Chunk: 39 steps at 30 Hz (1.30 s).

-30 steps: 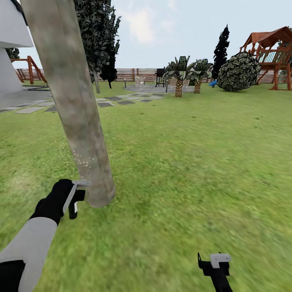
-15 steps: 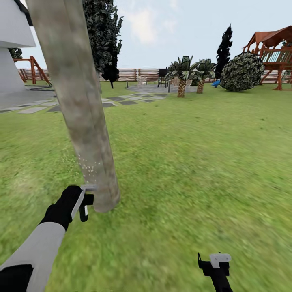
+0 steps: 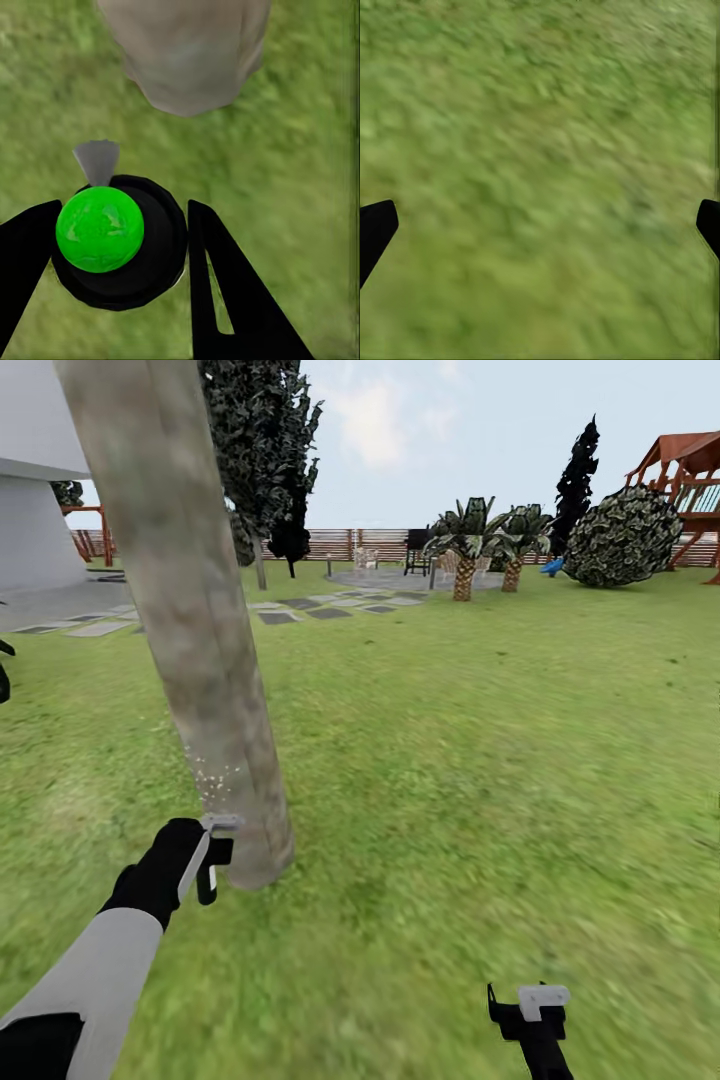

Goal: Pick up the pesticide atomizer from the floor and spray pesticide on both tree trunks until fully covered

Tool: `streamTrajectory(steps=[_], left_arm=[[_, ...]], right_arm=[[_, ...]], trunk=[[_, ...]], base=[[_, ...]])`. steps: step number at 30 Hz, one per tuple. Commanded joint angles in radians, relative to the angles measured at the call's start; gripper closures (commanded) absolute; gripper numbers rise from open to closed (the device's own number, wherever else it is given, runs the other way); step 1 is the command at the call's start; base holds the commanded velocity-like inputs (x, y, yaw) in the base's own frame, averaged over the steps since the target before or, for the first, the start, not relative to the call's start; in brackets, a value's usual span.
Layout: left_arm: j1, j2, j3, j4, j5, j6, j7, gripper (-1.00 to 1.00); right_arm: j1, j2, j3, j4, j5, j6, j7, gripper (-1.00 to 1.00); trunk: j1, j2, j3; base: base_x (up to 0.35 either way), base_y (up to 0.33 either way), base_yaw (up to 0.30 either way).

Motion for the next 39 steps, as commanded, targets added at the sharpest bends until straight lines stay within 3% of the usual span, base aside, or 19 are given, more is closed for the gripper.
streamTrajectory(steps=[1,10,21,39], left_arm=[[-0.001,0.000,0.001,-0.001,-0.007,0.006,-0.003,1.00],[-0.001,0.004,-0.002,-0.013,-0.009,0.078,-0.003,1.00],[-0.002,0.006,0.006,-0.017,-0.003,0.077,-0.003,1.00],[-0.007,0.005,0.006,-0.019,-0.002,0.077,-0.002,1.00]], right_arm=[[0.000,0.000,0.009,0.000,-0.004,-0.001,-0.004,-1.00],[0.000,0.000,0.009,0.000,-0.004,-0.001,-0.004,-1.00],[0.000,0.000,0.009,0.000,-0.005,-0.001,-0.005,-1.00],[0.000,0.000,0.009,0.000,-0.006,-0.001,-0.005,-1.00]], trunk=[[0.000,0.000,-0.001],[0.000,0.000,-0.001],[0.000,0.000,-0.001],[0.000,0.000,-0.001]], base=[[0.044,-0.266,0.000],[0.015,-0.275,0.037],[0.051,-0.277,0.238],[0.124,-0.257,0.051]])
